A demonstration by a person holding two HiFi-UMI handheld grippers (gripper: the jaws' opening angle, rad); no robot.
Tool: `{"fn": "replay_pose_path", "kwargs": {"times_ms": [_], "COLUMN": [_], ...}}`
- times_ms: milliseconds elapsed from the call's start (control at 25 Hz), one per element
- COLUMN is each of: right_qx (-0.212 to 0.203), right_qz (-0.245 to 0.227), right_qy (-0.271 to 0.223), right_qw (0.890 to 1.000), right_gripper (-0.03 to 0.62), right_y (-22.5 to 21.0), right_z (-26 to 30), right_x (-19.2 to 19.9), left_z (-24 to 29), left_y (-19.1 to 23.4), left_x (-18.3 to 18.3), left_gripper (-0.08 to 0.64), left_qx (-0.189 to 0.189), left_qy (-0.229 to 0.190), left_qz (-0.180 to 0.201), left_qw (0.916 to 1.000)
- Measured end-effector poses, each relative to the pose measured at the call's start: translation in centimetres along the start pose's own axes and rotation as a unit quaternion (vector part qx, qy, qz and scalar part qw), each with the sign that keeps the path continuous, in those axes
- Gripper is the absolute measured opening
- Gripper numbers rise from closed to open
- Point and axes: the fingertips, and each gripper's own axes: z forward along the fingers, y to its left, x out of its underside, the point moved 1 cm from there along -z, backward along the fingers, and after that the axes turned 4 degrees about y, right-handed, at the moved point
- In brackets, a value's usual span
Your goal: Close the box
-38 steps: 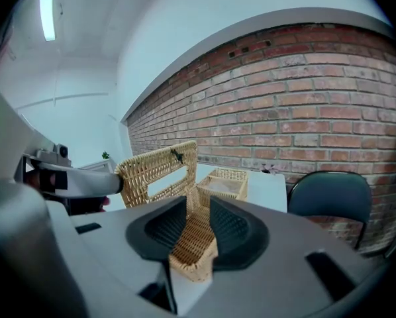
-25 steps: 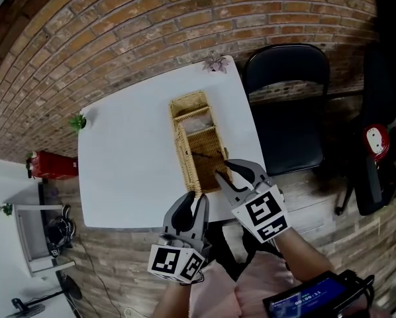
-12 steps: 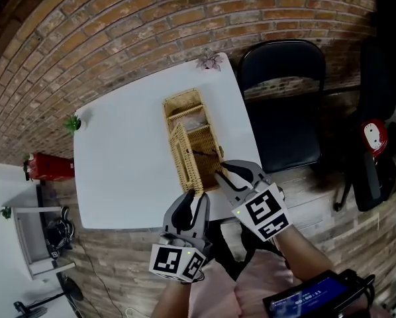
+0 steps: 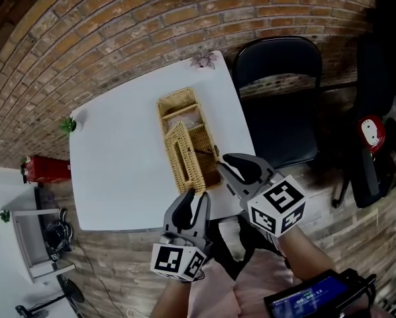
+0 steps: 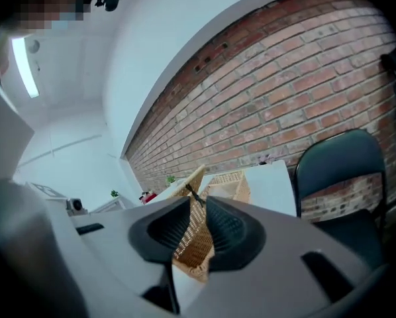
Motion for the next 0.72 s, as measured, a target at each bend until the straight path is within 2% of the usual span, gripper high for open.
{"fn": "replay_pose_path", "kwargs": {"times_ms": [320, 440, 600, 720], "right_qx": [0.025, 0.038, 0.041, 0.043], "right_qz": [-0.034, -0.046, -0.038, -0.040], "right_qy": [0.057, 0.066, 0.069, 0.075], "right_qw": [0.997, 0.996, 0.996, 0.995], "right_gripper": [0.077, 0.077, 0.077, 0.075], "right_y": [-0.2, -0.8, -1.4, -1.7], "right_z": [0.9, 0.9, 0.9, 1.0], "right_x": [3.1, 3.6, 4.1, 4.5], "left_z": [0.9, 1.3, 1.9, 2.4], "left_y": [-0.6, -0.6, 0.1, 0.2], "left_x": [0.8, 1.3, 2.0, 2.3], "left_gripper": [0.124, 0.122, 0.084, 0.081], "left_qx": [0.009, 0.010, 0.002, 0.002], "left_qy": [0.008, 0.012, 0.013, 0.018], "left_qz": [-0.002, -0.016, -0.047, -0.047], "left_qw": [0.9999, 0.9998, 0.9988, 0.9987]}}
